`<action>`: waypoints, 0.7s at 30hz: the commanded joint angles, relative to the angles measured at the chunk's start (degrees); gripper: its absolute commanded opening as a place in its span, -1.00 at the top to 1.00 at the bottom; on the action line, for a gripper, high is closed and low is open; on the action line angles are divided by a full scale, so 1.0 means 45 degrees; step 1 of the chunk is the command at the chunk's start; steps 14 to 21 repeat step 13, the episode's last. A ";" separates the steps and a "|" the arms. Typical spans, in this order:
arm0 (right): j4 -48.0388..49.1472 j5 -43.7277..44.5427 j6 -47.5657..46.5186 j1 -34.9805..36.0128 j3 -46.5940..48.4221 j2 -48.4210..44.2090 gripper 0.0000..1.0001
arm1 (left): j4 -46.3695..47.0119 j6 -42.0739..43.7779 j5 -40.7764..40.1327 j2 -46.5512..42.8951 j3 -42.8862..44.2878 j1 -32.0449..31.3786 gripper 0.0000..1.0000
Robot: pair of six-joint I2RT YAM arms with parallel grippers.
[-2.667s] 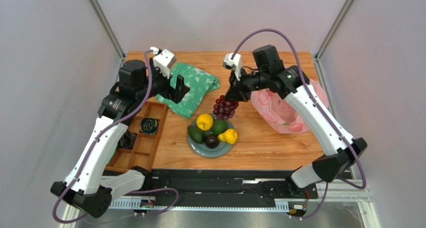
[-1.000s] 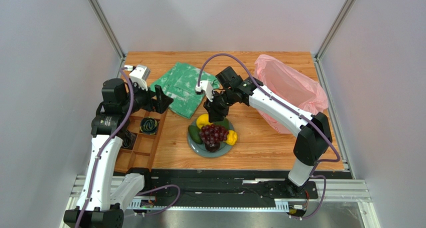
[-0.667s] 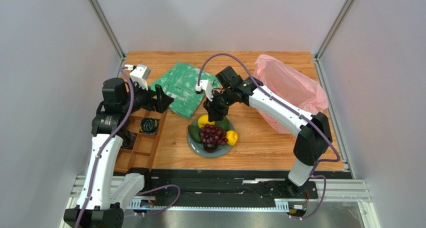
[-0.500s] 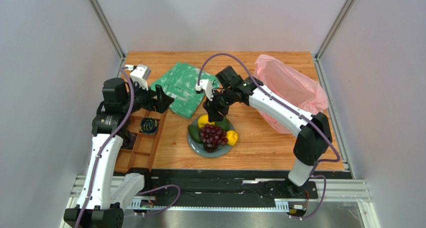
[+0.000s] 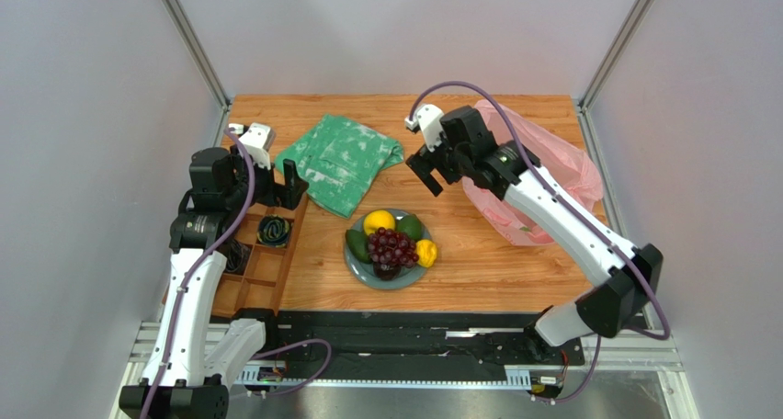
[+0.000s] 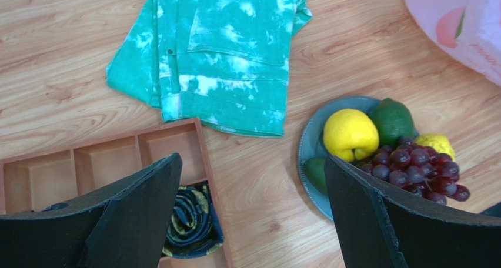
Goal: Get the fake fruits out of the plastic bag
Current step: Reset both arms
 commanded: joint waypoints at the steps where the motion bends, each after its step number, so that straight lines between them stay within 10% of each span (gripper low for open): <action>1: 0.0317 0.3171 -0.0135 0.0115 -0.2270 -0.1938 -0.96 | -0.0048 0.0828 -0.0343 0.0066 -0.0225 0.0148 -0.99; 21: 0.0201 0.1884 -0.0585 0.0116 -0.3371 -0.3289 -0.93 | -0.0301 0.0887 -0.0010 0.0379 0.0008 0.0167 -0.99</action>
